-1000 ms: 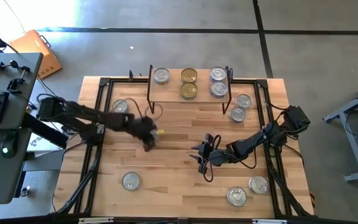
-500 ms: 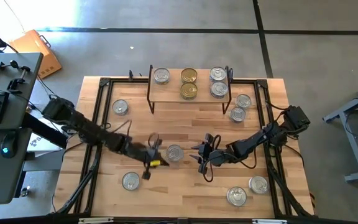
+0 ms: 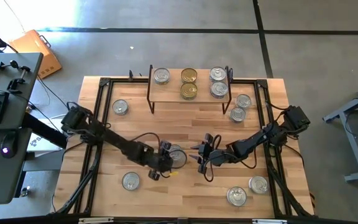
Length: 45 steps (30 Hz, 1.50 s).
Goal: Stack canned seafood by type on shelf
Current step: Put the yellow tuna can and aligned with the other yellow tuna can on the shelf
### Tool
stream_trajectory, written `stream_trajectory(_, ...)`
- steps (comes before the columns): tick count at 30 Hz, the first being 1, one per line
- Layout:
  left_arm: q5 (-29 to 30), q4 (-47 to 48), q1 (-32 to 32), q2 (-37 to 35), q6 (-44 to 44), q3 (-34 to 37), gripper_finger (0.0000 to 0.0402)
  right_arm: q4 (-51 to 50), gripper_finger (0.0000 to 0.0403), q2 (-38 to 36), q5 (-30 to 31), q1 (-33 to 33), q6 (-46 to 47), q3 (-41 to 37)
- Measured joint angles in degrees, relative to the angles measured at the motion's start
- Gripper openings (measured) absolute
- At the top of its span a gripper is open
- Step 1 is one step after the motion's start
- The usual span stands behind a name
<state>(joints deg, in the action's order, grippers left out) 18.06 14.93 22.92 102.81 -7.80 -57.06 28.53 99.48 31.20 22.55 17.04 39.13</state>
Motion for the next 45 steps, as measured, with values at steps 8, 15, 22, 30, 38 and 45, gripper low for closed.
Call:
stream_trajectory(8,3.2,1.37,-0.57,2.08,1.89,-0.43,0.009,0.85,0.0155,0.0,-0.23,0.7,-0.92,-0.02)
stream_trajectory(15,-0.31,-1.52,-1.01,0.37,10.36,-0.32,0.0012,3.02,0.0155,0.0,-4.57,3.94,-17.3,0.51)
stream_trajectory(22,-6.01,-2.46,-3.32,-2.72,18.26,-3.18,0.0002,2.62,0.0166,0.0,-7.8,3.68,-32.1,4.11)
stream_trajectory(30,-11.74,0.08,-3.97,-2.28,11.78,-3.76,0.0002,-6.78,0.0257,0.0,-10.67,0.54,-33.58,8.24)
stream_trajectory(38,-4.69,6.02,-0.89,0.44,-3.25,-3.76,0.0065,-7.15,0.0275,0.0,-16.09,0.51,-22.07,7.93)
stream_trajectory(45,3.9,4.67,0.26,5.8,-8.1,-4.15,0.0082,-5.26,0.0275,0.0,-14.65,3.13,-23.46,7.88)
